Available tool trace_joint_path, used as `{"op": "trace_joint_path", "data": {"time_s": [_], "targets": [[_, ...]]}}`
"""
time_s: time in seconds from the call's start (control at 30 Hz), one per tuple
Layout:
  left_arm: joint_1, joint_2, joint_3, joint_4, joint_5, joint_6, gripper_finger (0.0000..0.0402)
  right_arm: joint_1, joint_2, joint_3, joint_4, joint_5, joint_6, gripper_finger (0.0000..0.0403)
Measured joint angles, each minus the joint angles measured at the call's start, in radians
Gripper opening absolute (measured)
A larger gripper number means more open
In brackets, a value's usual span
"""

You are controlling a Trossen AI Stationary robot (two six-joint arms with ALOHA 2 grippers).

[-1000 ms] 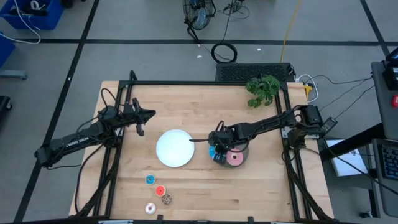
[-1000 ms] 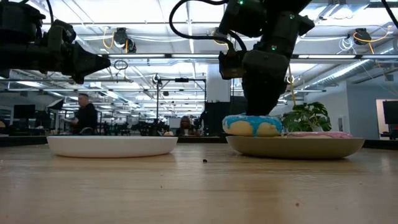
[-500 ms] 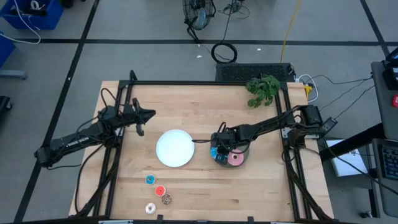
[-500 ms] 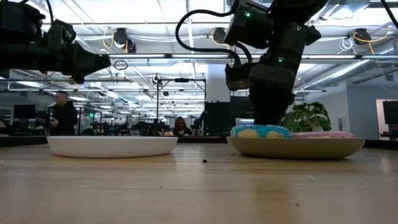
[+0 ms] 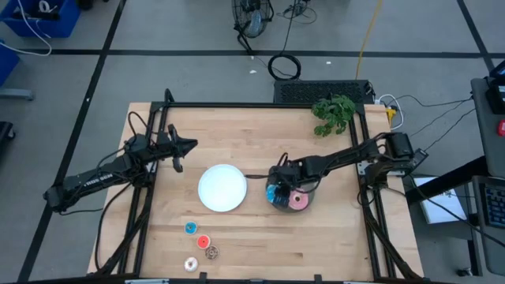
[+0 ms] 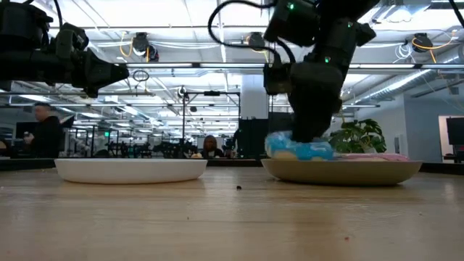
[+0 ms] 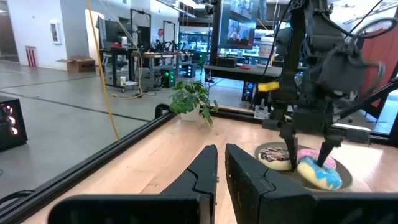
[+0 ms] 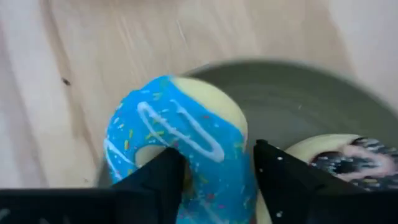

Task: Pick & Place donuts
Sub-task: Put the large blue donut on the gray plate

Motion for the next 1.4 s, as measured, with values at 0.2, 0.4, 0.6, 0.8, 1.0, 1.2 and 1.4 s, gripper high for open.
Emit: {"op": "trace_joint_path", "data": {"time_s": [0.2,0.4,0.6,0.8,1.0,1.2,1.4], "targets": [[0.0,0.0,0.0,0.0,0.0,0.003,0.0037,-0.006,-0.09,0.0,-0.011,0.002,0.004,0.0202],[0.0,0.0,0.0,0.0,0.0,0.003,0.0037,-0.006,-0.11,0.0,-0.06,0.028,0.014,0.0197],[0.0,0.0,0.0,0.0,0.0,0.003,0.0037,-0.009,-0.109,0.0,-0.038,0.101,-0.051,0.0186],[0.0,0.0,0.0,0.0,-0.001,0.002,0.0037,-0.025,-0.109,0.0,0.092,0.131,-0.163,0.0172],[0.0,0.0,0.0,-0.002,-0.001,0.003,0.0037,-0.025,-0.11,0.0,0.099,0.103,-0.169,0.016],[0.0,0.0,0.0,-0.008,-0.001,0.006,0.0037,0.02,-0.11,0.0,0.072,0.053,-0.217,0.015],[0.0,0.0,0.0,-0.009,-0.001,0.005,0.0037,0.058,-0.113,0.0,0.07,0.151,-0.251,0.0124]]}}
